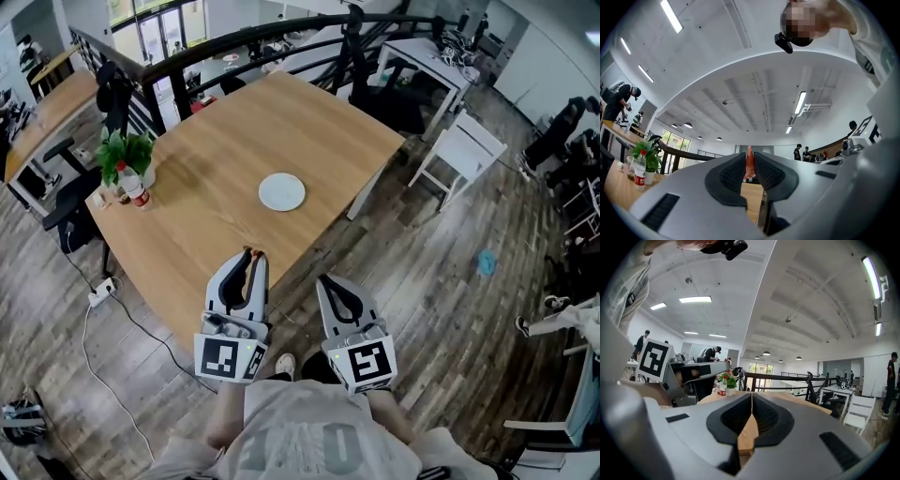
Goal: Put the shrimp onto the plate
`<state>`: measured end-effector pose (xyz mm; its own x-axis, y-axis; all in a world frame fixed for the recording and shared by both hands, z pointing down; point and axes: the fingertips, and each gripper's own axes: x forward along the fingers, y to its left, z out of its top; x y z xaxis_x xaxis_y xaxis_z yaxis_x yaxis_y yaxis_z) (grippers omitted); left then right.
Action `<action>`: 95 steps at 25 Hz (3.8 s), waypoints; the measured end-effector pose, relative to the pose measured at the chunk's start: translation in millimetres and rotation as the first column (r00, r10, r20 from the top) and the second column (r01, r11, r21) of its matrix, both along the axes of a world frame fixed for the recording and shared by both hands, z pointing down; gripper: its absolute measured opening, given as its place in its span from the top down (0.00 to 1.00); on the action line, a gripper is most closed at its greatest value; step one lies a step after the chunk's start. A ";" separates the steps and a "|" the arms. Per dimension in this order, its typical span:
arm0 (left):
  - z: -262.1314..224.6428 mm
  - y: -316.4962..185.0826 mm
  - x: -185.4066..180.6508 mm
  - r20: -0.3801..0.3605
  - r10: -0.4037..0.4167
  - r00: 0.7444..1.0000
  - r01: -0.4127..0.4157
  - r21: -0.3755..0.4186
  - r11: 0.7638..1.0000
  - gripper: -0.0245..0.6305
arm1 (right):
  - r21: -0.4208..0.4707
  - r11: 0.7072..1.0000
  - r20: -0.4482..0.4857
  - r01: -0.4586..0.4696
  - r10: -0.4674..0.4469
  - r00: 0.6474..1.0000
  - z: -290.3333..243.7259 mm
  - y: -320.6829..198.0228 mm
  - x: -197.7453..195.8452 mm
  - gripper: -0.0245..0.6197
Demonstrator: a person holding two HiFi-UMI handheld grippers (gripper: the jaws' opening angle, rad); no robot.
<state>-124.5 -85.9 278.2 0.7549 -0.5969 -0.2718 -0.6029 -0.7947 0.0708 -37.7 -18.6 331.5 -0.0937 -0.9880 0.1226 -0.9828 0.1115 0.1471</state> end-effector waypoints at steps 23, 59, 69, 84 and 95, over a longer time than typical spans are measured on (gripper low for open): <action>-2.5 -142.9 122.8 0.107 -0.234 0.966 0.232 0.035 0.972 0.87 | 0.042 0.981 0.069 0.189 -0.192 0.979 1.4 -172.9 144.9 0.93; 55.1 -296.0 168.0 0.260 -0.357 0.897 0.396 -0.117 0.911 0.87 | -0.048 0.919 0.080 0.392 -0.388 0.918 22.7 -320.3 181.3 0.93; 192.5 -312.8 182.9 0.482 -0.171 0.859 0.403 -0.431 0.807 0.87 | -0.153 0.921 0.112 0.359 -0.344 0.932 60.3 -333.9 195.6 0.93; 289.7 -300.7 183.6 0.609 0.025 0.793 0.441 -0.601 0.666 0.87 | -0.224 0.898 0.114 0.380 -0.363 0.925 83.9 -347.0 189.4 0.93; 307.8 -294.6 183.3 0.611 0.069 0.788 0.448 -0.648 0.616 0.87 | -0.256 0.888 0.124 0.383 -0.363 0.924 95.9 -347.6 188.7 0.93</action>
